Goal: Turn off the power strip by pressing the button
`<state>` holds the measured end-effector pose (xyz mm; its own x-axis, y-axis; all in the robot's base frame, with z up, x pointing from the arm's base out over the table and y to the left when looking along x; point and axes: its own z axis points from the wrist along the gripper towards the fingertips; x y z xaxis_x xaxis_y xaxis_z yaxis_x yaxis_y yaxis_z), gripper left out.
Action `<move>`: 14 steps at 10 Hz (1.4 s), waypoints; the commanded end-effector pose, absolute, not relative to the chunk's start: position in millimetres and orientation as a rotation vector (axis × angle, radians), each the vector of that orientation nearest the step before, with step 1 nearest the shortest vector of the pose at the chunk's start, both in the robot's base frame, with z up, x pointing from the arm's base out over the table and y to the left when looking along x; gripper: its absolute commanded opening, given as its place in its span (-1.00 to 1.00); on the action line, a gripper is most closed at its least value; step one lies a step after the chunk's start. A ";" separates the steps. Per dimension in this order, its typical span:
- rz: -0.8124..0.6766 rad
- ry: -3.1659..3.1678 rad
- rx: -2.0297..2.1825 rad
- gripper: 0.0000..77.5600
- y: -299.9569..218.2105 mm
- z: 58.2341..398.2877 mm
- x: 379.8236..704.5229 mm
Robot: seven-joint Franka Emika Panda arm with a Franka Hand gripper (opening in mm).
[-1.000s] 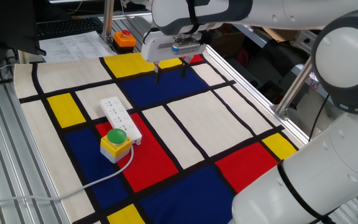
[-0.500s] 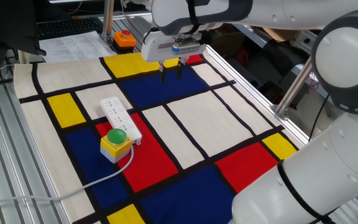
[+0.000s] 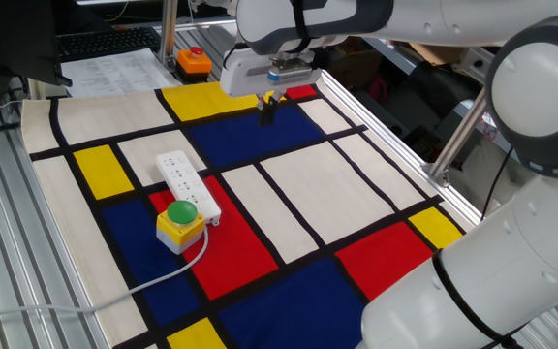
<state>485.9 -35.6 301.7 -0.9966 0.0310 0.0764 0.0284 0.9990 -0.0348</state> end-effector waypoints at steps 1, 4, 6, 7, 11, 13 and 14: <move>0.051 -3.066 -0.044 -0.97 -35.8 303.0 486.2; 0.043 -3.080 -0.004 -0.97 -35.6 302.8 486.1; 0.044 -3.088 0.001 -0.97 -35.6 302.8 486.1; 0.049 -3.089 0.004 -0.97 -35.6 302.8 486.1; 0.048 -3.089 0.008 -0.97 -35.6 302.8 486.1; 0.049 -3.091 0.009 -0.97 -35.5 302.8 486.1; 0.049 -3.090 0.012 -0.97 -35.3 302.6 486.3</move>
<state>485.4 -35.4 301.5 -0.9985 -0.0048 0.0552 -0.0066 0.9995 -0.0315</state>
